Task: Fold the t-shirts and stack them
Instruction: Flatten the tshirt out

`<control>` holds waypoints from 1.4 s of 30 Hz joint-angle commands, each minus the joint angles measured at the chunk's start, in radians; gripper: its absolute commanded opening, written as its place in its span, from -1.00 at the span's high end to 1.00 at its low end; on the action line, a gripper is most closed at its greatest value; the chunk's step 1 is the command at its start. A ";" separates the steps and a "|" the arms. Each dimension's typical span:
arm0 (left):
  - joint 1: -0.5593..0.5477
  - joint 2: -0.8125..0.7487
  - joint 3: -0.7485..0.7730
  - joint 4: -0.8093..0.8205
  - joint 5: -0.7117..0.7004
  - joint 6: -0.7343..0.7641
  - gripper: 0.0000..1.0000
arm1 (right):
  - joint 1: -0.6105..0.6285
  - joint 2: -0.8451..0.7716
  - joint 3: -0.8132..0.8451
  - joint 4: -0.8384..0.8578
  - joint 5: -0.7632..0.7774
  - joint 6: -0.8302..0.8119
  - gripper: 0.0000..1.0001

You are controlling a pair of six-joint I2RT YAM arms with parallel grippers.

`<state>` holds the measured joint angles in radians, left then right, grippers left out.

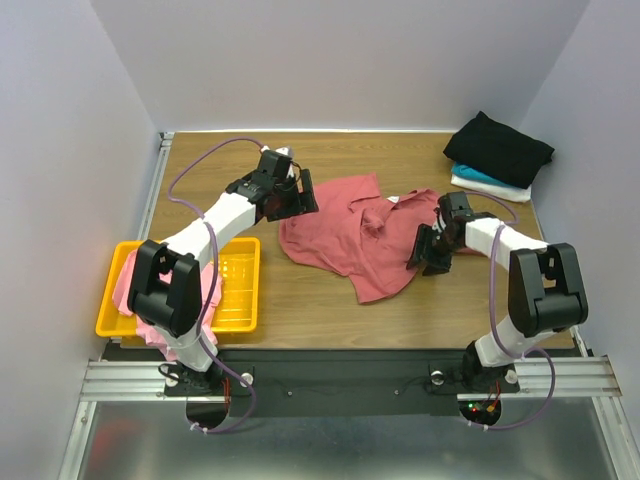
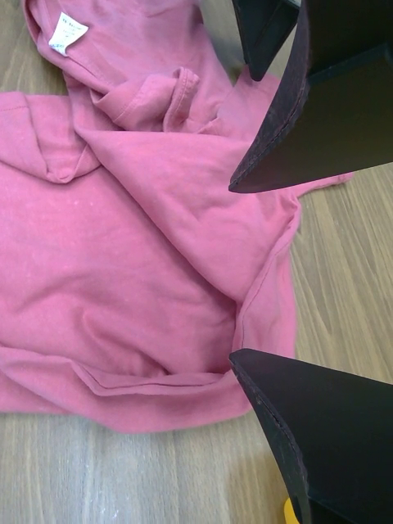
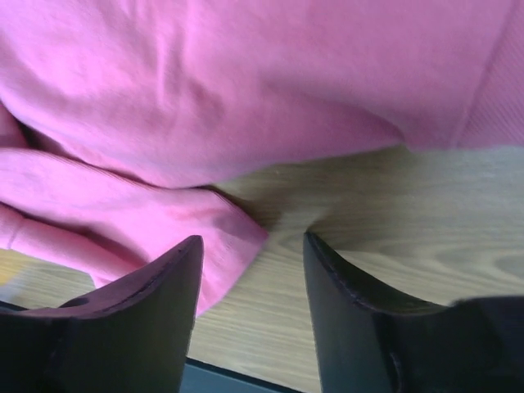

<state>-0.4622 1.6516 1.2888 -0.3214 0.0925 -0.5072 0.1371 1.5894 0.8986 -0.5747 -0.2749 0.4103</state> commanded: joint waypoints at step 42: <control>0.046 0.527 0.523 -0.070 -0.200 0.177 -0.26 | -0.004 0.020 -0.009 0.095 -0.103 -0.016 0.99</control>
<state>-0.4171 2.1830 1.7557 -0.3687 -0.0841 -0.3477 0.1364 1.6344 0.8806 -0.4755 -0.3893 0.3996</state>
